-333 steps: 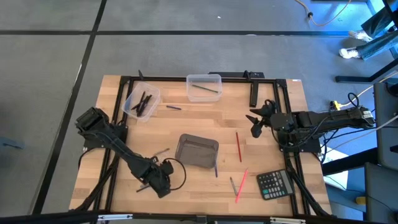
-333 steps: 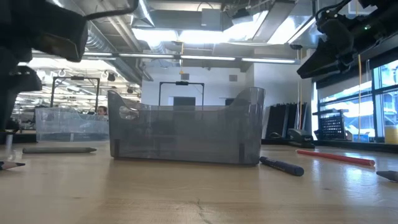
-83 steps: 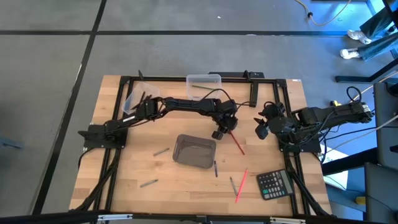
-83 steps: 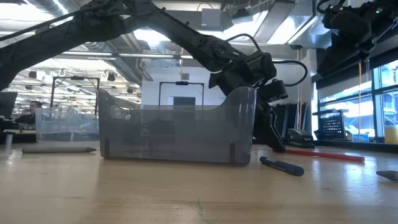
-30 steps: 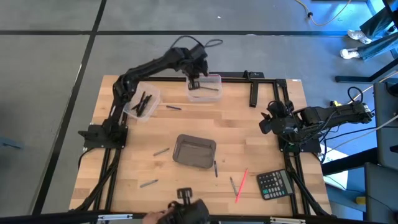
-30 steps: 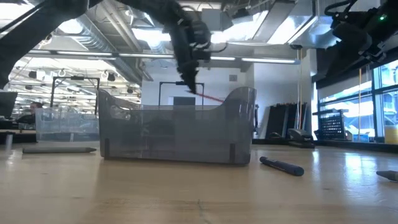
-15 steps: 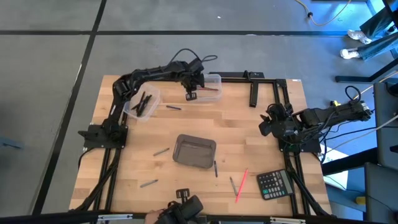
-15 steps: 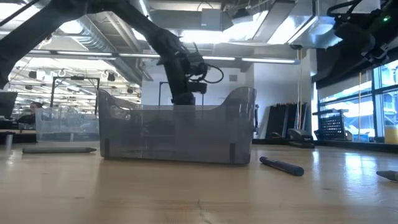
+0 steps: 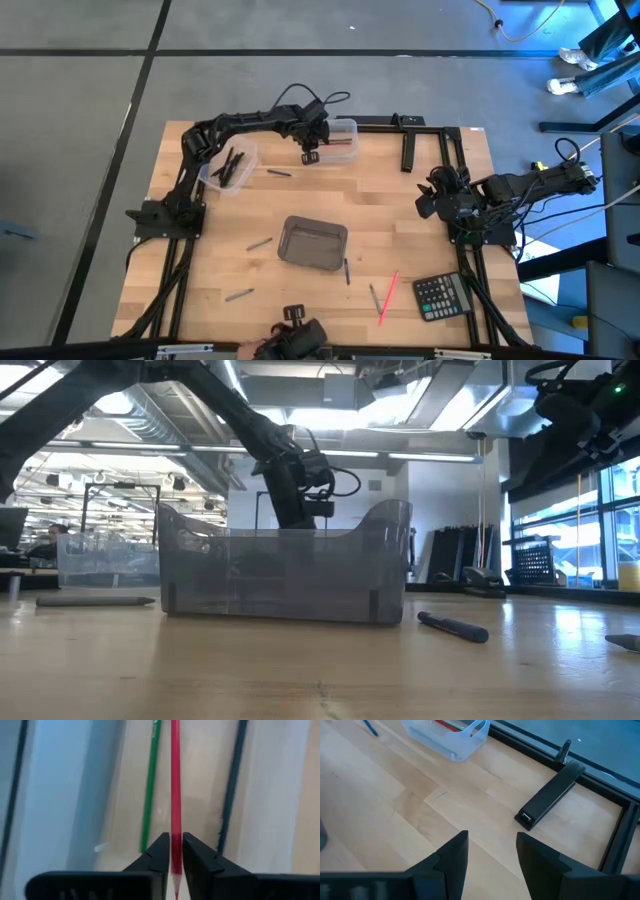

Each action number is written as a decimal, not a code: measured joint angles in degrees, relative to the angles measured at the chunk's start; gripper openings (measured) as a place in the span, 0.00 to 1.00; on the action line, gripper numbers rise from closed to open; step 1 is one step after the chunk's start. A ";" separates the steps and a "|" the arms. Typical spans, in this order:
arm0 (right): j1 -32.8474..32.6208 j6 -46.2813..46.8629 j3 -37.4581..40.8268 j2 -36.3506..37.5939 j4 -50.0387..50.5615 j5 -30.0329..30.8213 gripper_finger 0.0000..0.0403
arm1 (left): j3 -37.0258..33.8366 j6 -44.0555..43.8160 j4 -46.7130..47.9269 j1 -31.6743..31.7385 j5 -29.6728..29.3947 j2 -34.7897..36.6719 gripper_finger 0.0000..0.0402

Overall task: Sort crayons/erasers/pens/pencils in bins
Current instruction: Put the red pencil into the right transparent bin, then put the pink pencil into the right transparent bin

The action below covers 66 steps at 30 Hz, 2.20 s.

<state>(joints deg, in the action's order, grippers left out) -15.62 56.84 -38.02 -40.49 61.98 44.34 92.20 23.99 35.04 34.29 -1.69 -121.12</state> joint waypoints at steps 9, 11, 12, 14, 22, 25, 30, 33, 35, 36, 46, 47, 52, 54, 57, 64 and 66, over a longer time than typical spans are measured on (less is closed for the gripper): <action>0.00 -0.15 0.02 0.00 0.00 -0.98 0.42 | 3.44 -0.50 0.45 -3.12 -3.72 0.00 0.26; 0.00 -0.22 0.02 0.00 0.00 -0.99 0.42 | 4.65 -0.53 0.45 -4.55 -3.70 0.00 0.28; 0.00 -0.31 0.02 0.00 0.00 -0.99 0.42 | 5.36 -0.63 0.47 -5.45 -3.68 0.00 0.29; 0.00 -0.47 0.02 0.00 0.02 -1.01 0.42 | 6.84 -1.17 0.42 -7.52 -2.76 0.00 0.29; 0.00 -2.06 0.02 0.00 0.00 -1.51 0.42 | 9.03 -0.15 -2.40 -20.13 6.12 0.00 0.29; 0.02 -2.33 0.02 0.00 0.00 -2.30 0.42 | 9.03 5.04 -3.43 -25.40 7.11 0.00 0.29; 0.02 -3.66 0.02 0.02 -0.84 -2.47 0.42 | 9.07 6.74 -16.85 -33.72 12.82 -2.90 0.28; 0.02 -5.21 0.02 0.02 -3.10 -0.59 0.42 | 9.77 1.06 -27.40 -37.33 13.27 -7.01 0.28; 0.02 -6.30 0.02 0.02 -5.38 -0.66 0.42 | 11.47 -4.48 -31.64 -39.19 12.09 -10.41 0.28; 0.02 -6.51 0.02 0.02 -6.33 -0.82 0.42 | 12.82 -7.10 -33.51 -40.17 10.66 -12.26 0.28; 0.01 -7.62 0.02 -0.26 -7.63 -3.97 0.42 | 33.90 -6.91 -23.64 -49.61 7.31 -27.65 0.29; 0.02 -7.63 0.02 -0.36 -7.63 -3.97 0.42 | 36.22 -9.66 -22.83 -49.89 7.44 -29.07 0.29; 0.02 -7.63 0.02 -0.39 -7.63 -3.97 0.42 | 42.88 -19.26 -22.27 -51.50 -0.25 -33.34 0.28; 0.02 -7.59 0.02 -0.35 -7.61 -3.98 0.42 | 42.21 -22.31 -24.80 -52.38 -5.43 -33.44 0.28; 0.02 -6.24 0.02 -0.37 -7.56 -4.18 0.42 | 42.55 -27.18 -23.86 -53.73 -14.06 -33.44 0.28; 0.01 -2.92 0.02 -0.37 -7.41 -8.57 0.42 | 42.80 -34.59 -18.81 -55.53 -18.42 -33.44 0.28; 0.02 -2.79 0.02 -0.37 -7.43 -8.55 0.42 | 42.80 -36.42 -17.41 -55.75 -18.13 -33.44 0.28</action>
<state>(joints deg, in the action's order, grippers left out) -15.59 54.05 -38.00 -40.86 54.55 35.79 135.00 -12.43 17.63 -21.45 -19.82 -154.56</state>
